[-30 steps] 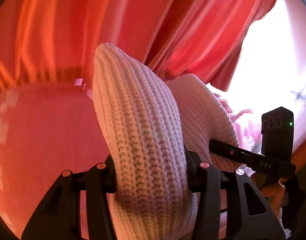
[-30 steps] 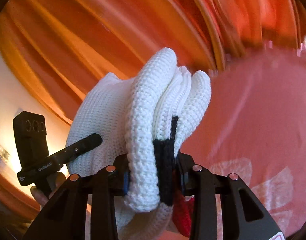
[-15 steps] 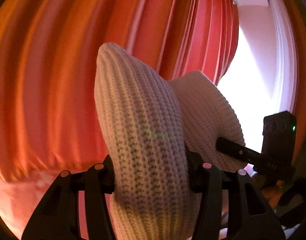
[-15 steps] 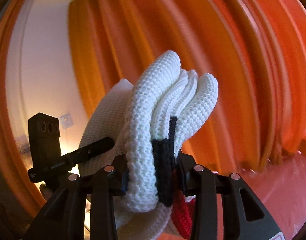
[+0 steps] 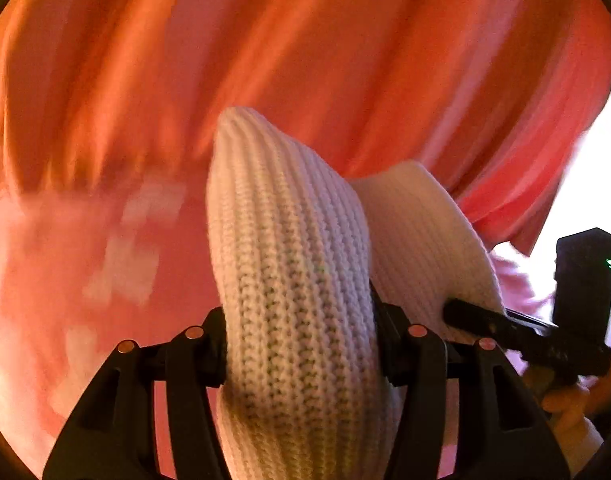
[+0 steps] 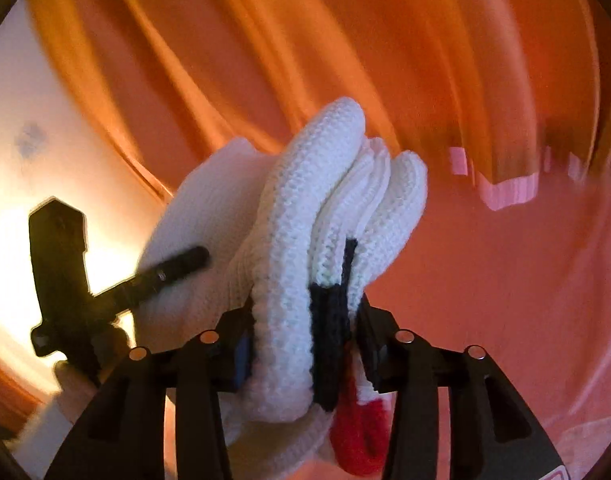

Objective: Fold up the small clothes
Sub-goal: 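Set the folded sweater down on the bed and open both grippers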

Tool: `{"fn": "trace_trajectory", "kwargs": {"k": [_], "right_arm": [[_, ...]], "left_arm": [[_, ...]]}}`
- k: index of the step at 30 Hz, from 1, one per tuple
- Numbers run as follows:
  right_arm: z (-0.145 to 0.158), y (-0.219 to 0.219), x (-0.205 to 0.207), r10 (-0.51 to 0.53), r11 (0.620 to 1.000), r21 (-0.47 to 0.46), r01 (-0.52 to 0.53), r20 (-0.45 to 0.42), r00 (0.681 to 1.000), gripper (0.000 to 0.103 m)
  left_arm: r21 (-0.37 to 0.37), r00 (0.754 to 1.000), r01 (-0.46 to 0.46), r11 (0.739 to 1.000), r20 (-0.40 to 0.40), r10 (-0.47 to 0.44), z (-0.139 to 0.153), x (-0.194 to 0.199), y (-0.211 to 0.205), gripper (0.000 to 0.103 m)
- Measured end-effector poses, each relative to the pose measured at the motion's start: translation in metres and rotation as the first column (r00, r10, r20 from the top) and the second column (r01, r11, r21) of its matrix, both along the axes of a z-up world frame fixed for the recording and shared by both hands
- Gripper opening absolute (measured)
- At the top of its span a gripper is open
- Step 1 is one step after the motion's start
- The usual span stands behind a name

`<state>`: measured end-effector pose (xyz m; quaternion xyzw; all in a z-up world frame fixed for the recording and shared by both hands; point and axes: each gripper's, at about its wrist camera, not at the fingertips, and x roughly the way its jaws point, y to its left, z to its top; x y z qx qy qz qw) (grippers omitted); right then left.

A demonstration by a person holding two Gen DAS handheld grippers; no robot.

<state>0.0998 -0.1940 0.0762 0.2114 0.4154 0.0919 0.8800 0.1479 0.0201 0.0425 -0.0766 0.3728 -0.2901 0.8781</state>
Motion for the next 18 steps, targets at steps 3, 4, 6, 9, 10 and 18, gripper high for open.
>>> {"fn": "trace_trajectory", "kwargs": {"k": [3, 4, 6, 9, 10, 18], "right_arm": [[-0.042, -0.026, -0.005, -0.088, 0.996, -0.001, 0.088, -0.080, 0.993, 0.038], [-0.042, -0.034, -0.011, -0.114, 0.992, 0.041, 0.117, -0.078, 0.990, 0.038], [-0.014, -0.042, -0.022, -0.145, 0.988, 0.049, 0.146, -0.018, 0.989, 0.038], [0.018, -0.015, -0.029, -0.066, 0.992, -0.100, 0.072, 0.068, 0.996, 0.036], [0.019, -0.006, -0.029, -0.035, 0.993, -0.112, 0.042, 0.068, 0.997, 0.033], [-0.037, 0.029, -0.011, 0.066, 0.976, -0.197, -0.089, -0.119, 0.991, 0.008]], "left_arm": [[0.187, 0.985, -0.105, 0.977, -0.115, 0.128, -0.063, 0.014, 0.006, 0.053], [0.197, 0.990, -0.105, 0.975, -0.069, 0.121, -0.058, 0.009, 0.009, 0.054], [0.259, 0.992, -0.123, 0.958, 0.035, 0.118, -0.032, -0.008, 0.007, 0.056], [0.255, 0.968, -0.222, 0.941, 0.175, 0.181, -0.002, -0.022, 0.008, 0.072], [0.250, 0.969, -0.221, 0.943, 0.166, 0.183, 0.001, -0.025, 0.005, 0.072], [0.414, 0.988, -0.142, 0.899, 0.005, 0.154, -0.072, -0.015, -0.018, 0.073]]}}
